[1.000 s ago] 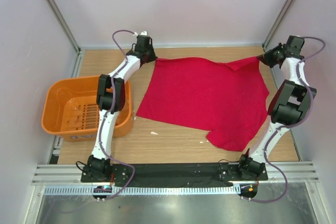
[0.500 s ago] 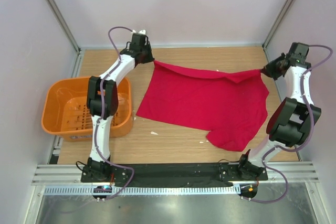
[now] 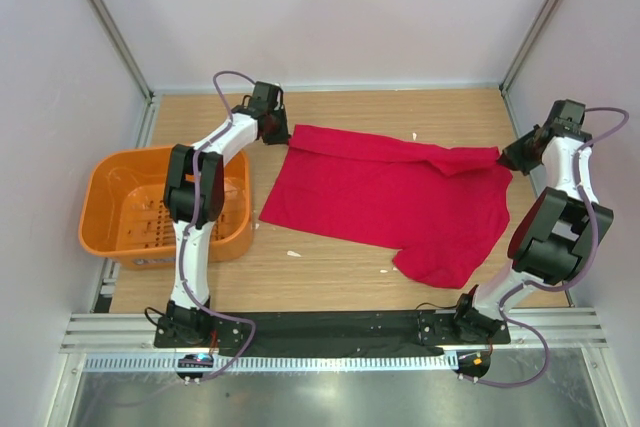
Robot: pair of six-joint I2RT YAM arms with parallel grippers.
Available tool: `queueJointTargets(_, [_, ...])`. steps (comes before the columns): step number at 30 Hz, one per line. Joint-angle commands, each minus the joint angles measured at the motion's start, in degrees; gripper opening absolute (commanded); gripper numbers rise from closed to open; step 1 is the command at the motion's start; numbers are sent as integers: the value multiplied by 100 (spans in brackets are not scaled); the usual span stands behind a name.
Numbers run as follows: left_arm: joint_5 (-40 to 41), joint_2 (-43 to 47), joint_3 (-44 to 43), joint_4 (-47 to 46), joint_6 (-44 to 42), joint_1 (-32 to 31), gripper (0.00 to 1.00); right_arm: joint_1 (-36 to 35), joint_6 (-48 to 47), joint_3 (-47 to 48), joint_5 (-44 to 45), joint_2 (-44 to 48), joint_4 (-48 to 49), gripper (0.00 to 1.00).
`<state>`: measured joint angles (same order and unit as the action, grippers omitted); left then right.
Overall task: Fold and stack the t-shirts
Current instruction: Fold the tshirt
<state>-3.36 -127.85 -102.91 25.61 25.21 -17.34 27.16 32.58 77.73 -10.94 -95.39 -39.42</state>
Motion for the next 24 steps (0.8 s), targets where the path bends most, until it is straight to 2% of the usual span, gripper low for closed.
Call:
queueJointTargets(1, [-43,226,-18,67,-78,12,0,70,-225,-21,232,293,-22,1])
queueJointTargets(9, [10,199,-45,225,-131,12,0,106,-401,-56,435,302,-110,1])
queueJointTargets(19, [-69,-73,-299,568,-139,3,0,106,-463,-575,575,214,84,1])
queueJointTargets(22, [9,-47,-308,744,-166,-6,0,106,-533,-654,768,214,31,9])
queueJointTargets(24, [185,101,-282,911,-157,3,7,106,-603,-628,952,328,-74,11])
